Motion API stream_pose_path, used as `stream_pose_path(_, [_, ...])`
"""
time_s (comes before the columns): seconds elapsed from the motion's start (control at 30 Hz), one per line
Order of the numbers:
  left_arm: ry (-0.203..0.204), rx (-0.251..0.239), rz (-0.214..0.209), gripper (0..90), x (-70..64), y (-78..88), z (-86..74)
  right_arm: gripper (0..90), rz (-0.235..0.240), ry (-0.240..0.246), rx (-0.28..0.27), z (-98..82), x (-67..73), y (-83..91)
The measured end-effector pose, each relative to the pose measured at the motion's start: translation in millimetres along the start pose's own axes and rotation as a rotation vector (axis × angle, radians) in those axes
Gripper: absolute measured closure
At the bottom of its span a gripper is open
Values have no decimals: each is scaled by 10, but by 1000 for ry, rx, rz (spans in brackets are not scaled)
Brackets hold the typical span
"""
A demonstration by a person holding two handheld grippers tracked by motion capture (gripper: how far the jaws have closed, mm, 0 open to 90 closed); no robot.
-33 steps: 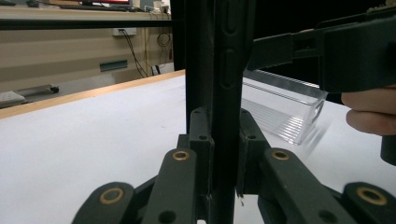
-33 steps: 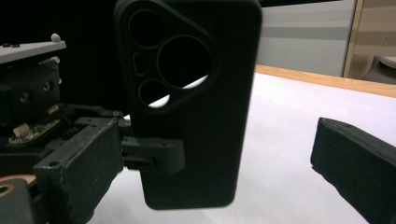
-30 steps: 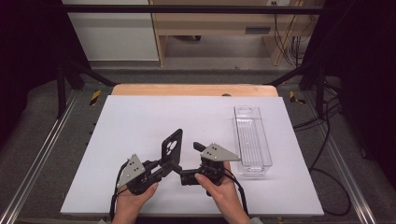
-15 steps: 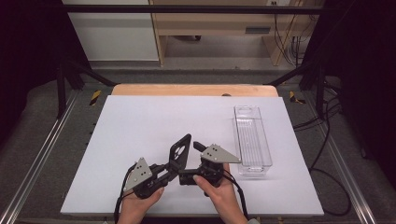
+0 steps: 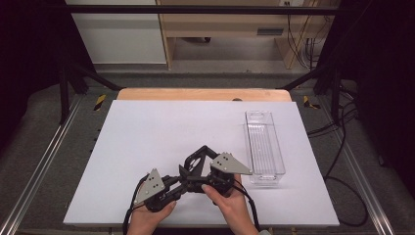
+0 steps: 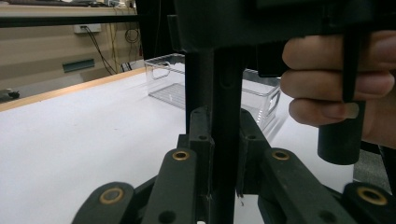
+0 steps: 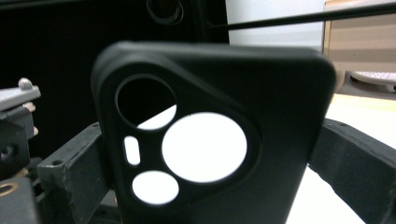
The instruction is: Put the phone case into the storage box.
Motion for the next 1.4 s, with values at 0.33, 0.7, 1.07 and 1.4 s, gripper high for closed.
stream_pose_path(0.33, [-2, 5, -6, 803, -24, -9, -14, 61, 39, -46, 2, -11, -13, 10])
stream_pose_path(0.7, [-2, 3, -1, 804, -11, 0, -9, 99, 44, -51, 6, -14, 0, 20])
stream_pose_path(1.07, [0, 4, 3, 804, -3, 0, -13, 122, 44, -55, 8, -15, 5, 22])
stream_pose_path(1.4, [-3, 10, 8, 802, 3, -2, -26, 128, 36, -81, 21, -29, -14, 19])
Point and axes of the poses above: each handheld gripper's, and its own axes: y roughly backward along the jaws, z roughly out of its top, x roughly to its left, the point moved 8 cm from there along -y, roughly forward along the jaws, and after that the axes turned 7 degrees about -x, right-handed, at the moved point
